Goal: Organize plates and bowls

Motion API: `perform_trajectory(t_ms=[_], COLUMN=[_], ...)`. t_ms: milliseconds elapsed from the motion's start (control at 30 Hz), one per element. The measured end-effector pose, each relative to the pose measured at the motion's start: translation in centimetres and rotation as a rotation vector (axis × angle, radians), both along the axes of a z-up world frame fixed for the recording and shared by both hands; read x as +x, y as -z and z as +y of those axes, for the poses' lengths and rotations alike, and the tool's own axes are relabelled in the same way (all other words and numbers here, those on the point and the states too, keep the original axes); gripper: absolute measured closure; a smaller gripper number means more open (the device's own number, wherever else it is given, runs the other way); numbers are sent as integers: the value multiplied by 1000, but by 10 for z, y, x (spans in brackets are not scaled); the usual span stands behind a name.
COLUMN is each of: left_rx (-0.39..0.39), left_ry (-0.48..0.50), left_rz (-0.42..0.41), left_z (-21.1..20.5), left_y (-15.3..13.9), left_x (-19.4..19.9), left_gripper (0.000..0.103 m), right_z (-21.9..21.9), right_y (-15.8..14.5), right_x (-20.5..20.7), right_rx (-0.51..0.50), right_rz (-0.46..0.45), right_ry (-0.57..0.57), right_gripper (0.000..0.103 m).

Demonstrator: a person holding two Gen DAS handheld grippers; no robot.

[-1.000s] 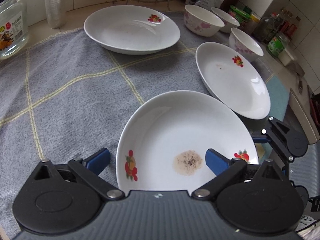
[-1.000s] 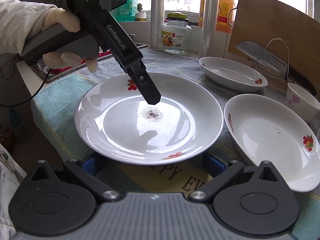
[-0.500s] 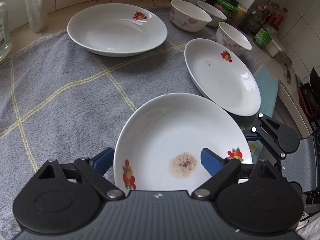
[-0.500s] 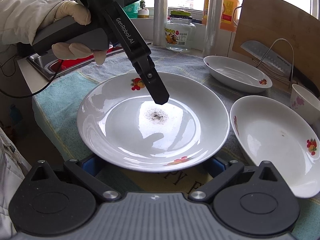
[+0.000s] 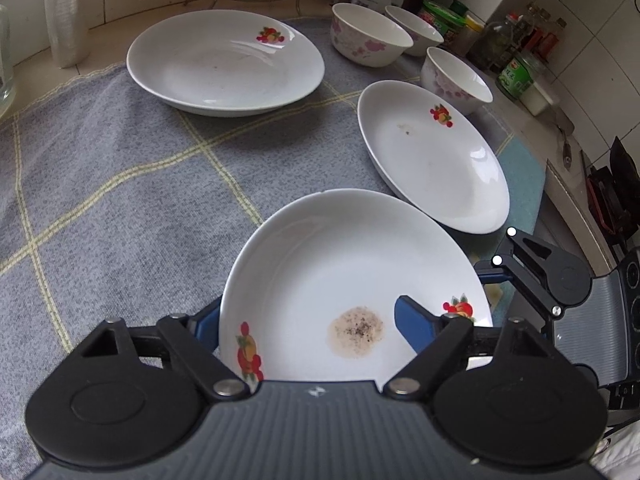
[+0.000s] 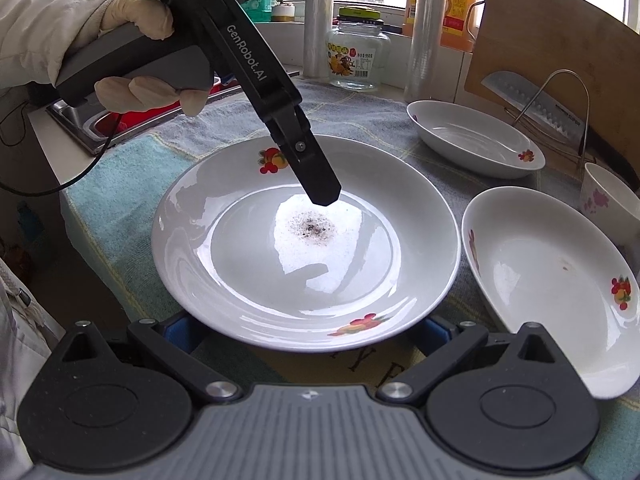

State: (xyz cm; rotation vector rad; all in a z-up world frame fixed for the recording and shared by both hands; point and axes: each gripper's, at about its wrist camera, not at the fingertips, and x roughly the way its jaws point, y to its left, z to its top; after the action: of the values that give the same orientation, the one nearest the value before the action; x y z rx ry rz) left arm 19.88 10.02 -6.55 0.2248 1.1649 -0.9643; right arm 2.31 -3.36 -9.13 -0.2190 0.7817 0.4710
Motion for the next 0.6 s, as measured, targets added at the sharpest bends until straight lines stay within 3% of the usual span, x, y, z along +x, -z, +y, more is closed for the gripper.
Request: perform_trajectory(t_ms=[600], left_rx=[-35], left_ry=[-83], left_rz=[-55], left_z=[34], left_y=[-22], left_x=[7], left_gripper=[18], right_z=[18], right_y=[-19], right_x=[28], right_rx=[0], right_rz=[4], right_ry=[-64], right_gripper=[0])
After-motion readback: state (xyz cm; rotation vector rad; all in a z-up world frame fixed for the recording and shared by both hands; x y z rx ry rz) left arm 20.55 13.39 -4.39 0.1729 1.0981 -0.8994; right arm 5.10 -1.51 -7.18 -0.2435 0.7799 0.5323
